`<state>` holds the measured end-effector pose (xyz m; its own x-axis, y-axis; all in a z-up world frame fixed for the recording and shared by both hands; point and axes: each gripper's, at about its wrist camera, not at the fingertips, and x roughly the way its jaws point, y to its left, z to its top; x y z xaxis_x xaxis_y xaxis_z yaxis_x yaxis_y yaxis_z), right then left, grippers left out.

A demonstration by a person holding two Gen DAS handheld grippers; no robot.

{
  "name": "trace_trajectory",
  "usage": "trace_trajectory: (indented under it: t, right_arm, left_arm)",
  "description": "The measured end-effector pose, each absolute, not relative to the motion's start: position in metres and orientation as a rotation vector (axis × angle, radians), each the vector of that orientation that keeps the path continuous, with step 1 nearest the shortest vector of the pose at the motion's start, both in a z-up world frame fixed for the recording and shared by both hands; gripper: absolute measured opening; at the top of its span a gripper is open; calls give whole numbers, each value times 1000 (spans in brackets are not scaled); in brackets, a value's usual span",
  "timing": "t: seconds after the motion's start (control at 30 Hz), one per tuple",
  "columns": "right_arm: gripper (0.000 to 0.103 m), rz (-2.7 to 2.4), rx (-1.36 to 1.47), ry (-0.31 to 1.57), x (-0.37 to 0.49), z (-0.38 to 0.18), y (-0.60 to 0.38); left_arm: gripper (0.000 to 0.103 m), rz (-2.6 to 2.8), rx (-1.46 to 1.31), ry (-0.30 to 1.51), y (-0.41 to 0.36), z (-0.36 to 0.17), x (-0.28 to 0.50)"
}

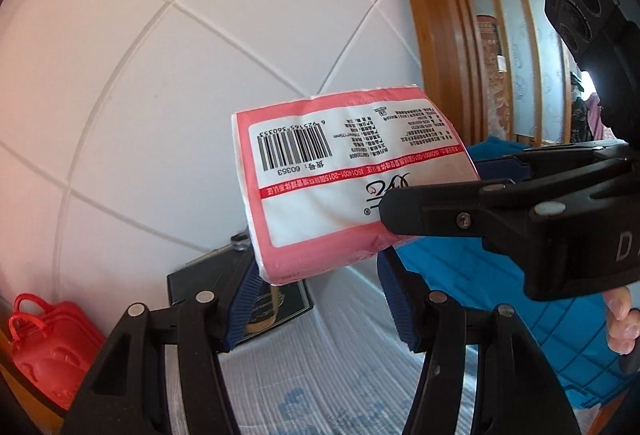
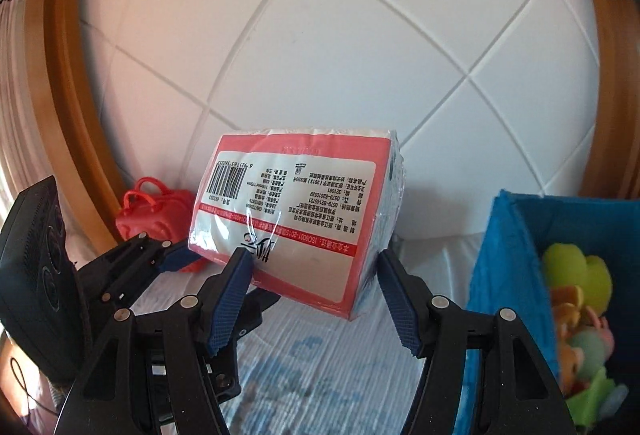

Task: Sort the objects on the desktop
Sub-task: 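Lift the tissue pack with the left gripper and carry it over the crate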

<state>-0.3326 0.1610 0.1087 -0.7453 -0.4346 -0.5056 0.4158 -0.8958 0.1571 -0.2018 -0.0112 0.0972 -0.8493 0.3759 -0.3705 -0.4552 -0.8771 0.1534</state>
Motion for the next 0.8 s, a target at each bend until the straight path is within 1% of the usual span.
trace_trajectory:
  t: [0.17, 0.33, 0.43, 0.5, 0.53, 0.7, 0.8]
  right_arm:
    - [64, -2673, 732, -109, -294, 142, 237]
    - [64, -2748, 756, -152, -277, 151, 318]
    - [64, -2772, 782, -180, -279, 150, 367]
    - [64, -2781, 799, -194, -284, 147, 399]
    - [64, -2784, 810, -196, -288, 146, 413]
    - [64, -2791, 865, -173, -323, 141, 469]
    - [64, -2774, 894, -190, -340, 136, 503]
  left_arm:
    - [57, 2548, -402, 343, 53, 133, -185]
    - [57, 2472, -412, 372, 146, 140, -165]
    - [57, 2442, -434, 380, 191, 138, -169]
    - [57, 2431, -456, 385, 231, 136, -183]
    - [57, 2430, -470, 388, 266, 135, -206]
    - [57, 2421, -557, 385, 340, 131, -237]
    - [57, 2415, -622, 375, 371, 124, -253]
